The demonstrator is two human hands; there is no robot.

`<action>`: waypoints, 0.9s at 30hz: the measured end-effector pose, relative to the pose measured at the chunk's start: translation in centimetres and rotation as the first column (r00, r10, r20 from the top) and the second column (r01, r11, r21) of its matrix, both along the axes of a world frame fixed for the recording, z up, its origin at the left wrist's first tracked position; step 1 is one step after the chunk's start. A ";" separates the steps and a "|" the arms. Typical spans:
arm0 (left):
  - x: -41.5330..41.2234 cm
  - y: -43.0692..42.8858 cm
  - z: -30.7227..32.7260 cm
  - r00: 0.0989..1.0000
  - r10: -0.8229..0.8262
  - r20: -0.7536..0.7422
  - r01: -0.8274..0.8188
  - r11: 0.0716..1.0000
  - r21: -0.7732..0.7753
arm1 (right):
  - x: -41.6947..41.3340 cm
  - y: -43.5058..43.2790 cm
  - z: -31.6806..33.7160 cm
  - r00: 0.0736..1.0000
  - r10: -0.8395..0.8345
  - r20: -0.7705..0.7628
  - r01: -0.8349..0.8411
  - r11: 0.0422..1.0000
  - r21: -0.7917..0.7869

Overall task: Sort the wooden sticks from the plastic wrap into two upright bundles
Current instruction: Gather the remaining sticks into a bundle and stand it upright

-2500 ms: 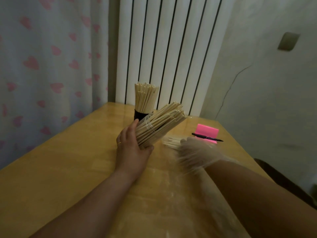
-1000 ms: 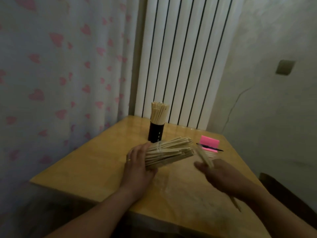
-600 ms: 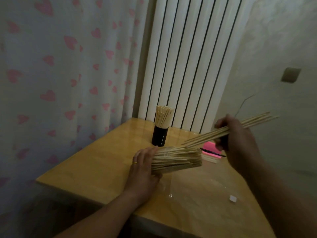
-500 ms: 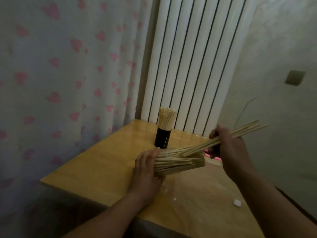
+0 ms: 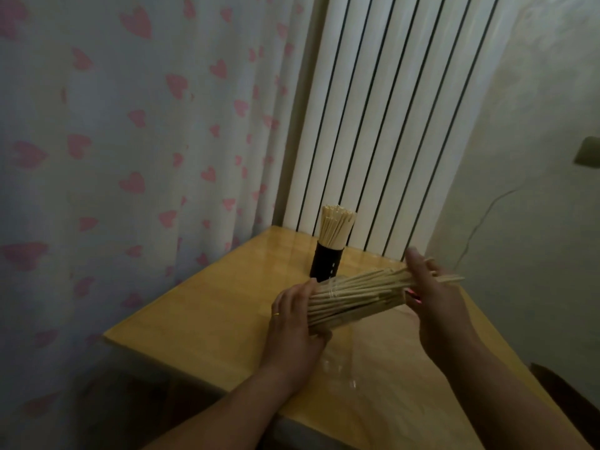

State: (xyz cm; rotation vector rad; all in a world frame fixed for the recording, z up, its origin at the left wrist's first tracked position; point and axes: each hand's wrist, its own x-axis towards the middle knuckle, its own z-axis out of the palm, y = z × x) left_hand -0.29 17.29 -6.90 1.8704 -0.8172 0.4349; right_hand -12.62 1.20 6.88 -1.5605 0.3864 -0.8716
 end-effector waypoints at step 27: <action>0.9 -0.2 1.0 0.971 0.011 -0.237 -0.039 0.993 -0.111 | -5.9 -2.4 -7.6 0.633 -0.318 -0.706 -0.479 0.555 -0.680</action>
